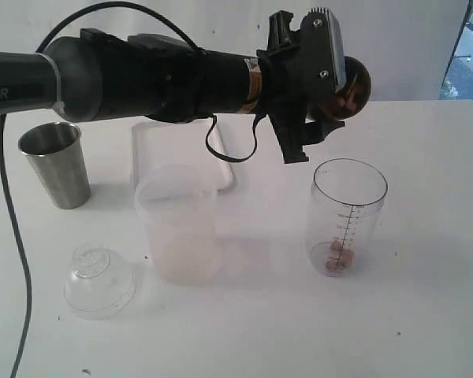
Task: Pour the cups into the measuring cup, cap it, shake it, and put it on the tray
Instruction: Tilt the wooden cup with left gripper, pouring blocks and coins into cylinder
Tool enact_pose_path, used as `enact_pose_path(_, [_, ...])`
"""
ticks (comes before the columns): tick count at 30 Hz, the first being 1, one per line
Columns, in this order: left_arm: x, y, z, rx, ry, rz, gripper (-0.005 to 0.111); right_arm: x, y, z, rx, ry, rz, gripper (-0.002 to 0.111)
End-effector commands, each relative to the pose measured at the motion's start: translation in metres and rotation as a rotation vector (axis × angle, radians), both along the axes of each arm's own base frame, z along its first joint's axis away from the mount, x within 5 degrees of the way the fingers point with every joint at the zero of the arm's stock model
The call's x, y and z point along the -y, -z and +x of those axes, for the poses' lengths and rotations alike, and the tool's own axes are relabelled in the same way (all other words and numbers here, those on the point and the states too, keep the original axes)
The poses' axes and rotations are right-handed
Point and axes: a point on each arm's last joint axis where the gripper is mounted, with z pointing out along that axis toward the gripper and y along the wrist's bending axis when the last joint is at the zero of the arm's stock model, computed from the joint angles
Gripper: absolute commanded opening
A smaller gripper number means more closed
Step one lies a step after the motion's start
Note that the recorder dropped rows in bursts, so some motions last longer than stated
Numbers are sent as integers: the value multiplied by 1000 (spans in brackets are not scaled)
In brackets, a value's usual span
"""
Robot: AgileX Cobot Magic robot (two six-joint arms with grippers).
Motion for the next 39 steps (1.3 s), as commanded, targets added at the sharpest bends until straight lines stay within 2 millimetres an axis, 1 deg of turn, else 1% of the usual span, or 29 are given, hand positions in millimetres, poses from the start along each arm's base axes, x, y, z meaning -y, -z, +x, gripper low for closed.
enact_pose_path(1, [5,5,-2,-20,35,-9,0,0,0,0,9,-2,0,0])
enact_pose_path(4, [8,15,-1,20,79,36,0,0,0,0,9,-2,0,0])
enact_pose_path(7, [8,19,0,41,84,56,0,0,0,0,9,-2,0,0])
enact_pose_path(10, [8,19,0,44,84,58,0,0,0,0,9,-2,0,0])
enact_pose_path(18, [8,19,0,151,128,120,0,0,0,0,9,-2,0,0])
enact_pose_path(28, [7,19,2,244,143,180,0,0,0,0,9,-2,0,0])
enact_pose_path(39, [7,19,3,253,129,185,0,0,0,0,9,-2,0,0])
